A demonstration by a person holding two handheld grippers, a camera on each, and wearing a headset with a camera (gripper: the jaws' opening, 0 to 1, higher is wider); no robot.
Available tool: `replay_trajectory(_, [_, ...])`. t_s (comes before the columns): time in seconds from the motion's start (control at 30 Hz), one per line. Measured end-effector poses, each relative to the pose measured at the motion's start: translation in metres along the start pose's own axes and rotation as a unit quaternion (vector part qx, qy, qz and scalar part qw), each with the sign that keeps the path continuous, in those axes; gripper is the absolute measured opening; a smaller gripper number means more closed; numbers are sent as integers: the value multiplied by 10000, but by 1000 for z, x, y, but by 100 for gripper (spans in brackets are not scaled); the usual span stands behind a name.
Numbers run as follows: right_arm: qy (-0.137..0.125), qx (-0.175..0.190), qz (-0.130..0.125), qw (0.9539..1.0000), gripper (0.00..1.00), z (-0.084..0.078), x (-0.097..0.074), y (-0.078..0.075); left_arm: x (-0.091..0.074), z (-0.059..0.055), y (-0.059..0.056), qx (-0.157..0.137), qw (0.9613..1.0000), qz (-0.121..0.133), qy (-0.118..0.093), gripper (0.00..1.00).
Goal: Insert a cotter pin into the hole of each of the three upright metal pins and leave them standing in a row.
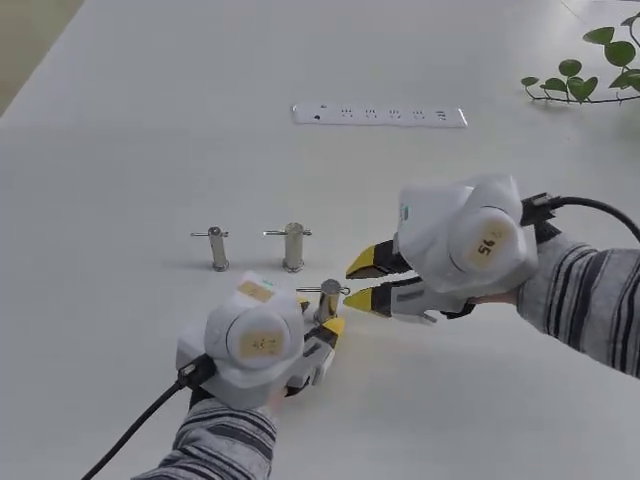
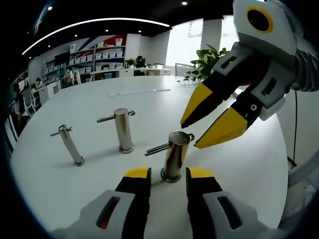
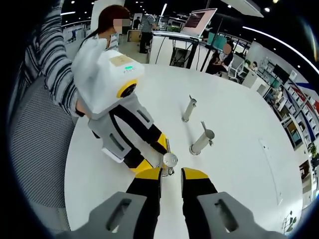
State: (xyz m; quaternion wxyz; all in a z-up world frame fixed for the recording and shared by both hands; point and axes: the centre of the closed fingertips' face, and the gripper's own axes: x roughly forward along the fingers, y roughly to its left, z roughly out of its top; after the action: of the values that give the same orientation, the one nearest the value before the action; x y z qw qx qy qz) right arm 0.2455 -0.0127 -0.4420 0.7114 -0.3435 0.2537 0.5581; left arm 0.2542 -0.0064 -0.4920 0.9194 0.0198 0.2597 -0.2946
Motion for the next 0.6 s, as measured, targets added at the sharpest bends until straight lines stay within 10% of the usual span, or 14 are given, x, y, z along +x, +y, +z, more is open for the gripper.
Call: replay_trajectory(0.6, [-6, 649, 248, 9976, 12, 4, 25, 3, -29, 12, -8, 264, 9983, -497, -114, 56])
